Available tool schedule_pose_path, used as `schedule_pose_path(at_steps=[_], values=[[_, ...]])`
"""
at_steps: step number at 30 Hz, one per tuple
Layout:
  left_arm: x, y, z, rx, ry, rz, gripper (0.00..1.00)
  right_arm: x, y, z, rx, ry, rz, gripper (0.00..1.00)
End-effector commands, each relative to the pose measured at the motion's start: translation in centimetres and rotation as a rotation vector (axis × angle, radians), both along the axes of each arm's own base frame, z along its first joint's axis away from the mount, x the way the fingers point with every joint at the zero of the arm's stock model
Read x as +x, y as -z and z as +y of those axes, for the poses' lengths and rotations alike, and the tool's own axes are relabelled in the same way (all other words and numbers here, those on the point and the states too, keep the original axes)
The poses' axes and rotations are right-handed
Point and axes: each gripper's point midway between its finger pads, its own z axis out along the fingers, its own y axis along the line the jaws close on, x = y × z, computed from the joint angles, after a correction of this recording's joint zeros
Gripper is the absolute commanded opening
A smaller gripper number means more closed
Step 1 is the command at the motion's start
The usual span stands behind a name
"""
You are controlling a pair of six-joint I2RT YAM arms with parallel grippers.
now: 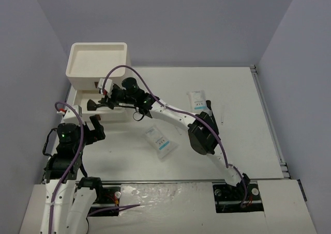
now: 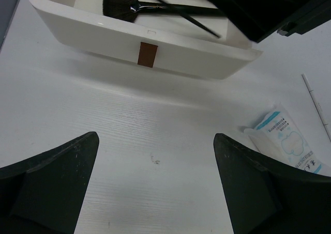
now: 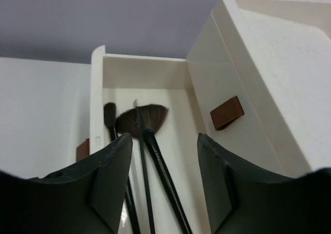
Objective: Organize the makeup
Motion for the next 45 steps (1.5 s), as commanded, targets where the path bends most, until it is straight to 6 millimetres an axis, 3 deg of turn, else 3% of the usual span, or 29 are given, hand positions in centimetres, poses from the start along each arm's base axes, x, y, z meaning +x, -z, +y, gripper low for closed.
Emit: schedule_pose_path(at_steps=[1, 3, 7, 9, 10, 11, 12, 15, 16, 18, 20, 22, 26, 32, 36, 41, 45], values=[[0.8, -2.3, 0.1, 0.008, 0.006, -0.074, 0.91, 0.3, -9.3, -1.4, 0.178, 0.073, -0.128, 0.55], [0.8, -2.3, 0.1, 0.008, 0.006, -0.074, 0.91, 0.3, -9.9, -2.2, 0.183, 0.097, -0.125, 0.56], [0.7, -2.2, 0.1, 0.007, 0.006, -0.076, 0.91, 0.9, -11.1, -6.5, 0.165, 0.234, -0.099, 0.6], [0.7, -2.3, 0.0, 0.006, 0.007, -0.079, 0.91, 2.1, -11.2, -10.8, 0.157, 0.375, -0.051, 0.6], [0.7, -2.3, 0.1, 0.008, 0.007, -0.081, 0.91, 2.3, -12.2, -13.2, 0.171, 0.433, -0.034, 0.6], [0.7, -2.3, 0.0, 0.009, 0.008, -0.082, 0.91, 2.9, -11.4, -15.5, 0.16, 0.506, 0.002, 0.6], [0.7, -2.3, 0.0, 0.008, 0.01, -0.082, 0.91, 3.9, -9.1, -17.9, 0.127, 0.594, 0.051, 0.6], [0.8, -2.4, 0.0, 0.011, 0.012, -0.084, 0.91, 5.2, -5.8, -27.0, 0.095, 0.874, 0.169, 0.59], [0.8, -2.4, 0.0, 0.011, 0.013, -0.086, 0.91, 5.2, -4.4, -30.4, 0.088, 0.974, 0.213, 0.59], [0.8, -2.4, 0.0, 0.013, 0.014, -0.083, 0.91, 4.5, -3.5, -35.4, 0.102, 1.08, 0.274, 0.59], [0.8, -2.4, -0.1, 0.011, 0.019, -0.084, 0.91, 4.5, -0.1, -41.0, 0.103, 1.217, 0.368, 0.58], [0.8, -2.3, -0.2, 0.011, 0.022, -0.082, 0.91, 3.8, 1.0, -44.9, 0.127, 1.302, 0.426, 0.55], [0.8, -2.3, -0.2, 0.011, 0.023, -0.08, 0.91, 2.4, 5.3, -52.5, 0.147, 1.486, 0.568, 0.51], [0.9, -2.2, -0.3, 0.009, 0.028, -0.077, 0.91, 0.8, 10.9, -56.1, 0.12, 1.583, 0.743, 0.48], [0.8, -2.3, -0.4, 0.01, 0.031, -0.078, 0.91, 0.3, 14.4, -56.4, 0.054, 1.585, 0.83, 0.46], [0.8, -2.4, -0.4, 0.01, 0.03, -0.083, 0.91, -0.2, 16.7, -56.2, -0.008, 1.58, 0.875, 0.42], [0.8, -2.4, -0.5, 0.012, 0.036, -0.085, 0.91, -0.1, 17.2, -55.9, -0.025, 1.564, 0.891, 0.4]])
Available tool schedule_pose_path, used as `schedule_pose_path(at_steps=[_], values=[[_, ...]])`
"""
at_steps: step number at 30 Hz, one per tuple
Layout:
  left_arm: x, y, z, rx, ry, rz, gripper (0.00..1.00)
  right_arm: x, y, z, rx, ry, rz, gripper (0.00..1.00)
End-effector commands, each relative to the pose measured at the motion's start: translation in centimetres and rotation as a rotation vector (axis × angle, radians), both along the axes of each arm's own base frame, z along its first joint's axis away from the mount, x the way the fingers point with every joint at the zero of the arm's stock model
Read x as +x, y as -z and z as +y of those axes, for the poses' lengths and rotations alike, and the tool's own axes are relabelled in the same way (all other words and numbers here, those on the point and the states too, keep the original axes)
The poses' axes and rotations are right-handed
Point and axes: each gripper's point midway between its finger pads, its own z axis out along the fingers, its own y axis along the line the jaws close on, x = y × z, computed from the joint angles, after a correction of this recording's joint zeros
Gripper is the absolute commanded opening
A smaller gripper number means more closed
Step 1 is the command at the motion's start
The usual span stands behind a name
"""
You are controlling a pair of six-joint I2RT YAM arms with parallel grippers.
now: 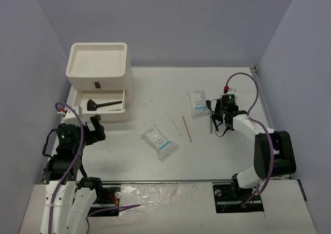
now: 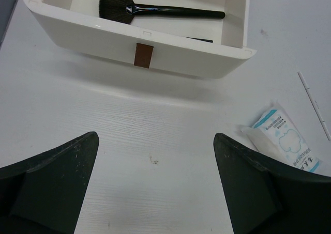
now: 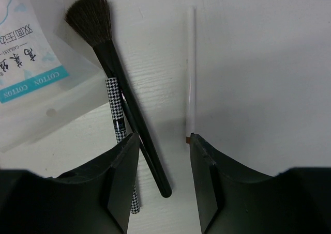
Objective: Organize the makeup
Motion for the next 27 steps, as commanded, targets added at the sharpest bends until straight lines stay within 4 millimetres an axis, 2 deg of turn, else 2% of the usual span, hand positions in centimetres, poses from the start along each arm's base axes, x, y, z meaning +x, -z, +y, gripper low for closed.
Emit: schedule_pose_path(at_steps=[1, 12, 22, 23, 27], values=[[0.9, -2.2, -0.2, 0.008, 0.018, -0.074, 0.91, 1.2, -0.7, 0.8, 0.032, -0.019, -0.037, 0.4], [0.8, -2.3, -0.2, 0.011, 0.018, -0.076, 0.91, 1.9, 1.3, 2.6, 0.064, -0.089, 0.037, 0.4], [0.8, -2.2, -0.2, 0.012, 0.017, -0.075, 0.91, 2.3, 2.3, 2.8, 0.047, -0.097, 0.063, 0.39], [0.8, -2.2, -0.2, 0.012, 0.018, -0.076, 0.91, 2.4, 2.5, 2.9, 0.045, -0.098, 0.067, 0.39], [0.8, -2.3, -0.2, 0.012, 0.016, -0.076, 0.91, 2.7, 2.5, 2.7, 0.037, -0.092, 0.066, 0.25]])
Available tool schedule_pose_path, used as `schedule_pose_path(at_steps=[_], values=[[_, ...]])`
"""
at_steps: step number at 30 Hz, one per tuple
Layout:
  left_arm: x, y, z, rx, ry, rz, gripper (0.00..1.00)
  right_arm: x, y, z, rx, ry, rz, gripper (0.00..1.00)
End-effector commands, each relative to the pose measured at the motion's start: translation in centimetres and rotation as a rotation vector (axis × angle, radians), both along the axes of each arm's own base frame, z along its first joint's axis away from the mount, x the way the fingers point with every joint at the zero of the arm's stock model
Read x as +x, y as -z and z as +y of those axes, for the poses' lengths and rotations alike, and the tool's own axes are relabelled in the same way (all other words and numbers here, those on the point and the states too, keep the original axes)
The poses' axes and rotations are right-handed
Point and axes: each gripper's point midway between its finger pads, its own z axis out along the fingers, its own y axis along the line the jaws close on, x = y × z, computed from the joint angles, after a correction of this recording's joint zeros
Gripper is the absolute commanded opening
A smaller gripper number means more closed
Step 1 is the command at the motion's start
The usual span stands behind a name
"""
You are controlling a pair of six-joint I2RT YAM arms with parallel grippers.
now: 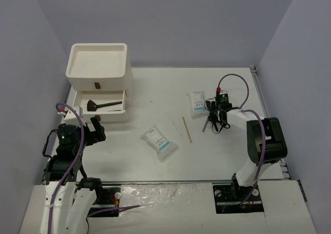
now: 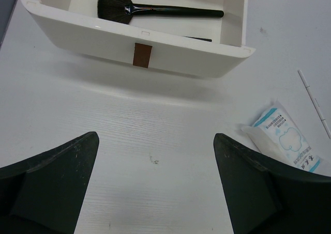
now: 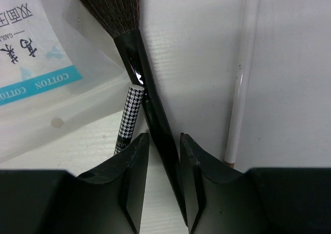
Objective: Organize the makeup
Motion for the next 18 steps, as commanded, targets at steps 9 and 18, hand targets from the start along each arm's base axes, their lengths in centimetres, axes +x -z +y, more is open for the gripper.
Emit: schedule_pose_path(at_steps=[9, 18], values=[[0.8, -2.2, 0.0, 0.006, 0.005, -0.075, 0.91, 3.2, -4.6, 0.0, -0.056, 0.006, -0.137, 0.0], [0.7, -2.2, 0.0, 0.005, 0.002, -0.073, 0.91, 4.8, -14.6, 4.6, -0.18, -0.182, -0.389, 0.0]])
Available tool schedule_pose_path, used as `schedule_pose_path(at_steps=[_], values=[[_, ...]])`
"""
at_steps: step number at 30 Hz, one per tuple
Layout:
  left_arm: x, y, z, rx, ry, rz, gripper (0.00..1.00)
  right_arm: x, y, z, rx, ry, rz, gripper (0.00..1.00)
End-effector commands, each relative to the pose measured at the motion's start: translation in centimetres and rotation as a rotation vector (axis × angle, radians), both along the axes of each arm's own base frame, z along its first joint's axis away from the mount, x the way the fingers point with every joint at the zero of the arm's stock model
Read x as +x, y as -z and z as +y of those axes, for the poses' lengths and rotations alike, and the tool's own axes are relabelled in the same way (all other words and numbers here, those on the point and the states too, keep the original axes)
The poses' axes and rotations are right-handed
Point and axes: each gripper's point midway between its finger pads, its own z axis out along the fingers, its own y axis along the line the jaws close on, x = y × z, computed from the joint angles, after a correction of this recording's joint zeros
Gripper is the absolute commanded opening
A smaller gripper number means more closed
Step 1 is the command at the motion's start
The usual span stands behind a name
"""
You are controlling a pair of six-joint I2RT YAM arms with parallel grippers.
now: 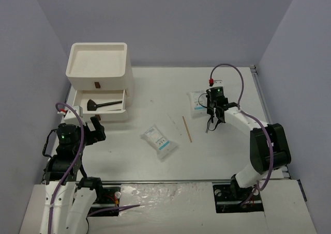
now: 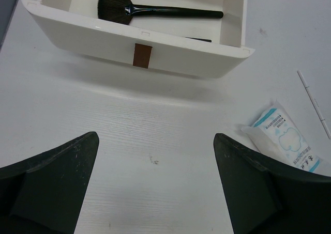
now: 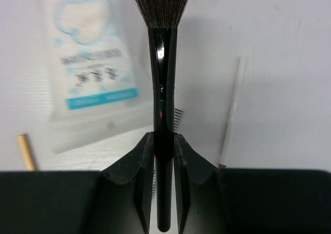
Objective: Organize the makeup
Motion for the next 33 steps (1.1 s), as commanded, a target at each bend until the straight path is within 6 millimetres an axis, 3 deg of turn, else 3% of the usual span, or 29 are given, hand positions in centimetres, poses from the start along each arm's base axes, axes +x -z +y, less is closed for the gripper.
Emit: schedule_pose_path(at_steps=[1, 4, 6, 9, 16, 20, 25, 33], values=[[0.8, -2.2, 0.0, 0.004, 0.002, -0.07, 0.91, 2.9, -10.5, 4.1, -0.062, -0.149, -0.279, 0.0], [0.6, -2.2, 0.2, 0.007, -0.012, -0.066, 0.91, 2.4, -16.7, 12.7, -0.002, -0.449, -0.425, 0.0], [0.5, -2.2, 0.4, 0.004, -0.027, -0.063, 0.91, 2.0, -18.6, 16.3, -0.053, -0.582, -0.484, 0.0], [0.4, -2.1, 1.2, 0.017, -0.071, -0.054, 0.92, 0.1, -22.7, 23.8, -0.066, -0.828, -0.613, 0.0], [0.0, -1.9, 1.8, 0.016, -0.109, -0.05, 0.91, -1.2, -25.2, 35.5, -0.049, -1.189, -0.79, 0.0], [0.0, -2.0, 1.9, 0.017, -0.115, -0.053, 0.91, -1.3, -25.5, 41.1, -0.027, -1.293, -0.889, 0.0], [0.0, -1.9, 1.8, 0.014, -0.109, -0.048, 0.91, -1.5, -24.9, 46.1, 0.022, -1.369, -0.955, 0.0], [0.2, -1.7, 1.7, 0.012, -0.104, -0.042, 0.91, -1.8, -25.2, 49.8, 0.099, -1.374, -1.082, 0.0]])
